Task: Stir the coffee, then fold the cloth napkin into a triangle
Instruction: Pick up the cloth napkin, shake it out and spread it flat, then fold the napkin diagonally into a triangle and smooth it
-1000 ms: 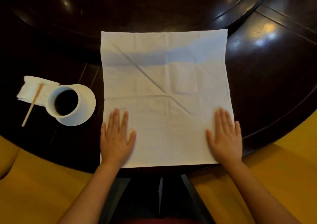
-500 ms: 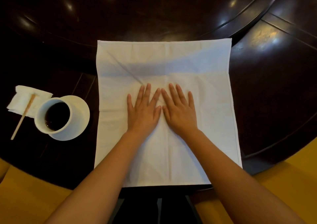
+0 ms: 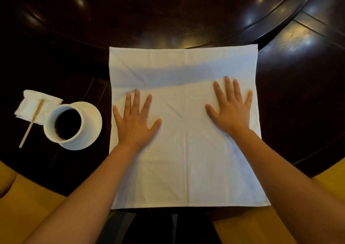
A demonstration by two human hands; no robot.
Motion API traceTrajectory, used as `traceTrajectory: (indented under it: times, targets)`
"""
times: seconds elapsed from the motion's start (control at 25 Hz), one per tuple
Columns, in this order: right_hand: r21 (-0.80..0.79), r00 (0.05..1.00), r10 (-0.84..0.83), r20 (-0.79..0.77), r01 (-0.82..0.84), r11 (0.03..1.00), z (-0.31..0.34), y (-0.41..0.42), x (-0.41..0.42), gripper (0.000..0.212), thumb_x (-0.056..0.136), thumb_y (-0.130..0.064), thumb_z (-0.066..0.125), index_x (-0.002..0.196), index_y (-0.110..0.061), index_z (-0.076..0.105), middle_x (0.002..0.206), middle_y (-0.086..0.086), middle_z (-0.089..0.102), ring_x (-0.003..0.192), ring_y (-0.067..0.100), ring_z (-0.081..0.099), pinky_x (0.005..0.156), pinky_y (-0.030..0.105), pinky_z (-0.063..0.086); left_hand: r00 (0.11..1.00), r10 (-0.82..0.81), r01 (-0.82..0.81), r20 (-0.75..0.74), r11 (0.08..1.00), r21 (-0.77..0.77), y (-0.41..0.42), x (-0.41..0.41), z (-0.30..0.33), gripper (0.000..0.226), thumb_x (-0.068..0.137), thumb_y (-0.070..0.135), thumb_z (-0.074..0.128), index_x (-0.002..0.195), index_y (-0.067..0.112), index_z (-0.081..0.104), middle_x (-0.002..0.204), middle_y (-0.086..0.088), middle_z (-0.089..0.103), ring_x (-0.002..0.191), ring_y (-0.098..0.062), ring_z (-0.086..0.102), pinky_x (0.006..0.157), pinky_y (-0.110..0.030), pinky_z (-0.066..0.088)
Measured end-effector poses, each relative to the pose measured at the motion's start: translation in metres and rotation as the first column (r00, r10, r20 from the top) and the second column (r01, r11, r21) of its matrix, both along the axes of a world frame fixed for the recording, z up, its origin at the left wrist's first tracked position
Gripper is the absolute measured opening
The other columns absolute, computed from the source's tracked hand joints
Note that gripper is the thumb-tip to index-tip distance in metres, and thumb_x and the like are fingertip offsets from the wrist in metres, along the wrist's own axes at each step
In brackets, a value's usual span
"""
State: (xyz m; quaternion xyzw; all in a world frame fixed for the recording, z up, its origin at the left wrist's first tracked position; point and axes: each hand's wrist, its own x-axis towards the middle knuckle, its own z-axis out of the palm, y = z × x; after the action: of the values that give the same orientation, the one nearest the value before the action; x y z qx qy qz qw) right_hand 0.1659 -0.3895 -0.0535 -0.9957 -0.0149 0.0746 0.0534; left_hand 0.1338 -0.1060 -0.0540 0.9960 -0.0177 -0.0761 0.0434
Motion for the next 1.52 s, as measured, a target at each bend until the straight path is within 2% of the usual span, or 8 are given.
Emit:
traceTrajectory:
  times: [0.48,0.64,0.8,0.88,1.0,1.2,1.28,1.52]
  targets:
    - [0.134,0.995,0.095,-0.019,-0.092,0.987,0.022,-0.003,-0.058,0.073,0.086,-0.063,0.028,0.146,-0.032,0.001,0.158,0.005,-0.005,0.144,0.024,-0.008,0.111,0.054,-0.01,0.999,0.002,0.0,0.039,0.999,-0.04,-0.006,-0.035,0.013,0.074,0.084,0.061,0.027,0.149,0.029,0.01,0.159,-0.008,0.002,0.144,-0.023,-0.004,0.107,-0.063,-0.006]
    - [0.281,0.994,-0.011,0.108,-0.02,0.959,0.048,-0.036,-0.145,0.052,0.089,-0.051,0.04,0.129,-0.018,0.043,0.13,0.012,0.046,0.122,0.027,0.04,0.1,0.046,0.033,0.961,-0.226,0.25,0.158,0.956,-0.155,-0.064,-0.085,0.019,0.071,0.084,0.054,0.036,0.148,0.029,0.018,0.157,-0.006,0.012,0.144,-0.022,0.007,0.108,-0.059,-0.002]
    - [0.117,0.995,0.104,-0.001,-0.103,0.988,0.058,-0.06,-0.213,0.05,0.086,-0.046,0.052,0.12,-0.009,0.052,0.114,0.016,0.054,0.108,0.03,0.047,0.084,0.044,0.047,0.915,-0.398,0.403,0.059,0.905,-0.14,-0.099,-0.121,0.009,0.069,0.084,0.053,0.037,0.147,0.027,0.023,0.156,-0.004,0.012,0.144,-0.024,0.012,0.108,-0.063,0.008]
    - [0.177,0.994,-0.109,-0.032,0.113,0.978,0.058,-0.058,-0.227,0.051,0.073,-0.027,0.077,0.11,-0.001,0.055,0.105,0.02,0.055,0.1,0.032,0.051,0.078,0.04,0.048,0.909,-0.416,0.416,0.022,0.904,-0.104,-0.101,-0.123,0.006,0.069,0.084,0.053,0.038,0.146,0.026,0.026,0.156,-0.005,0.017,0.143,-0.024,0.015,0.109,-0.06,0.01]
    - [0.297,0.91,-0.411,-0.052,0.407,0.864,0.06,-0.051,-0.234,0.055,0.059,-0.005,0.086,0.101,0.004,0.051,0.097,0.02,0.052,0.089,0.025,0.049,0.075,0.029,0.044,0.911,-0.413,0.411,-0.003,0.907,-0.094,-0.101,-0.123,0.005,0.07,0.083,0.053,0.038,0.146,0.026,0.026,0.156,-0.006,0.02,0.143,-0.023,0.014,0.109,-0.059,0.009]
    - [0.471,0.694,-0.679,-0.239,0.695,0.544,0.06,-0.044,-0.236,0.049,0.071,-0.002,0.076,0.102,-0.012,0.039,0.104,0.01,0.04,0.077,-0.004,0.043,0.061,0.007,0.042,0.91,-0.414,0.411,-0.017,0.907,-0.092,-0.101,-0.124,0.008,0.07,0.084,0.054,0.035,0.147,0.025,0.025,0.156,-0.007,0.02,0.143,-0.025,0.016,0.109,-0.059,0.01]
    - [0.512,0.608,-0.669,-0.428,0.773,0.376,0.06,-0.04,-0.237,0.047,0.078,-0.002,0.07,0.105,-0.018,0.035,0.104,0.012,0.046,0.078,0.005,0.055,0.056,0.015,0.044,0.911,-0.412,0.408,-0.02,0.908,-0.091,-0.102,-0.123,0.009,0.07,0.084,0.054,0.034,0.147,0.025,0.025,0.156,-0.007,0.021,0.143,-0.025,0.016,0.109,-0.059,0.01]
    - [0.537,0.629,-0.508,-0.588,0.774,0.335,0.086,-0.04,-0.229,0.043,0.082,-0.004,0.066,0.111,-0.026,0.043,0.075,0.004,0.064,0.063,0.015,0.064,0.054,0.028,0.052,0.915,-0.403,0.398,-0.032,0.912,-0.099,-0.103,-0.122,0.011,0.069,0.084,0.054,0.035,0.146,0.025,0.026,0.156,-0.006,0.021,0.143,-0.024,0.016,0.109,-0.06,0.013]
